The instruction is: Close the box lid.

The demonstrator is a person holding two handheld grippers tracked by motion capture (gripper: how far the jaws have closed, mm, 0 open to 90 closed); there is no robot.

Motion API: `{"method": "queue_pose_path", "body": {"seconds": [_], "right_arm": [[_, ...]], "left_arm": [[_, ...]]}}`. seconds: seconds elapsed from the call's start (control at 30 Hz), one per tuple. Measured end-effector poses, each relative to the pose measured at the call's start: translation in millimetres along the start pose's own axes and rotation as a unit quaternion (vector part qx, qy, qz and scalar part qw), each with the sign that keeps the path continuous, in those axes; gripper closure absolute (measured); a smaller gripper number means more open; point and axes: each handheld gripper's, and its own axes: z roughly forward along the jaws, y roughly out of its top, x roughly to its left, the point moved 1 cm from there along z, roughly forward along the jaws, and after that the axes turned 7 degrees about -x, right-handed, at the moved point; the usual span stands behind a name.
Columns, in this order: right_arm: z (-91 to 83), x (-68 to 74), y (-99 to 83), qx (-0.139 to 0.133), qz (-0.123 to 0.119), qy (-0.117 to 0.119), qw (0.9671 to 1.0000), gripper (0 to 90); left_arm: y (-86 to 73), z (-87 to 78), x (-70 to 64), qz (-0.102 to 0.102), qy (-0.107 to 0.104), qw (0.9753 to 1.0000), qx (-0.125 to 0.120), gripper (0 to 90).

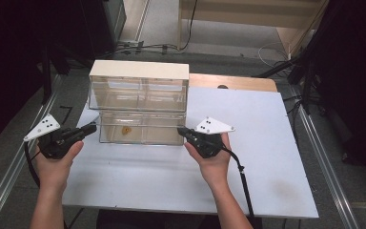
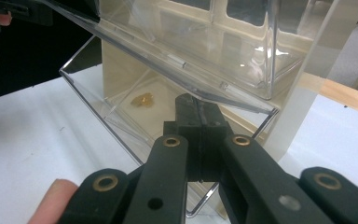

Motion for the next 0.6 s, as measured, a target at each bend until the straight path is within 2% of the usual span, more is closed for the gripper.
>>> {"method": "queue_pose_path", "body": {"seconds": [0.6], "right_arm": [[-0.1, 0.1, -13.8, 0.012, 0.012, 0.002, 0.9999, 87.7]], "left_arm": [[-6.1, 6.1, 1.4, 0.009, -0.008, 0.9991, 0.042, 90.0]]}}
